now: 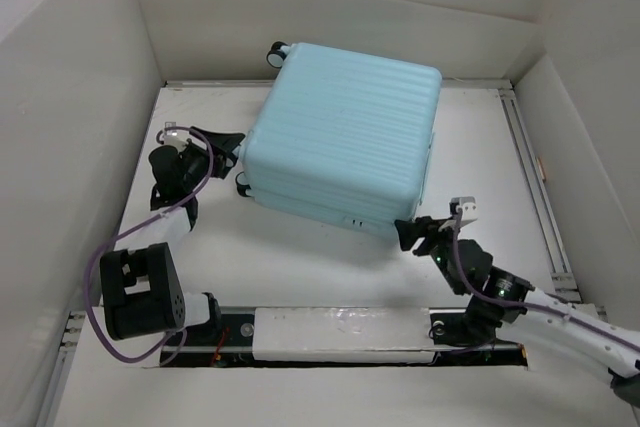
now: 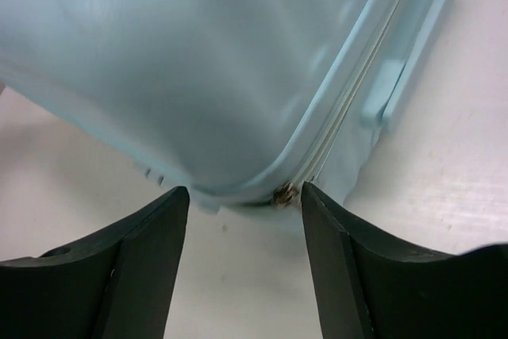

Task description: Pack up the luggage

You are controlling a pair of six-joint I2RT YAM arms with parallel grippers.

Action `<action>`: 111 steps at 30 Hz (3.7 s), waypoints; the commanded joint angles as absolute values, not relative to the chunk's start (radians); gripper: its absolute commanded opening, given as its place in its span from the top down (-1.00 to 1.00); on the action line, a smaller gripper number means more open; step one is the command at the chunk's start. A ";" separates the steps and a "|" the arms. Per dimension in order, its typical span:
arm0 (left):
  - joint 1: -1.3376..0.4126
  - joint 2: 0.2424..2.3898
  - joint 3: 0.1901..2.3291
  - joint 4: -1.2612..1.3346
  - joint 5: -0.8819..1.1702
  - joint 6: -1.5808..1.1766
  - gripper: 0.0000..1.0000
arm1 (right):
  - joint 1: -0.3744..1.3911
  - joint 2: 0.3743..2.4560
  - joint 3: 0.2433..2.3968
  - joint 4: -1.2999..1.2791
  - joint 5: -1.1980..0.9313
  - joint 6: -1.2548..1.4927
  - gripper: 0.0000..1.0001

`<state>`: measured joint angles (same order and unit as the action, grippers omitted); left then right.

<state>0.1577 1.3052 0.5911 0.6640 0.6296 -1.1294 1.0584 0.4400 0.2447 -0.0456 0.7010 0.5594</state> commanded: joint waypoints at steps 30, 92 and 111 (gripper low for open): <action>0.120 1.213 0.620 0.767 0.667 -1.112 1.00 | 0.528 0.397 0.233 -0.043 0.131 0.442 -0.48; -0.199 1.120 0.526 0.834 0.466 -1.085 1.00 | 0.920 0.431 0.308 0.408 0.017 0.589 1.00; -0.235 1.331 0.425 1.089 0.357 -1.103 1.00 | 1.046 0.485 0.408 0.138 -0.025 0.578 1.00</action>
<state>-0.0898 1.2930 0.4564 0.9874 0.0132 -1.2736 0.9646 0.5774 0.2707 -0.0498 0.2611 0.5282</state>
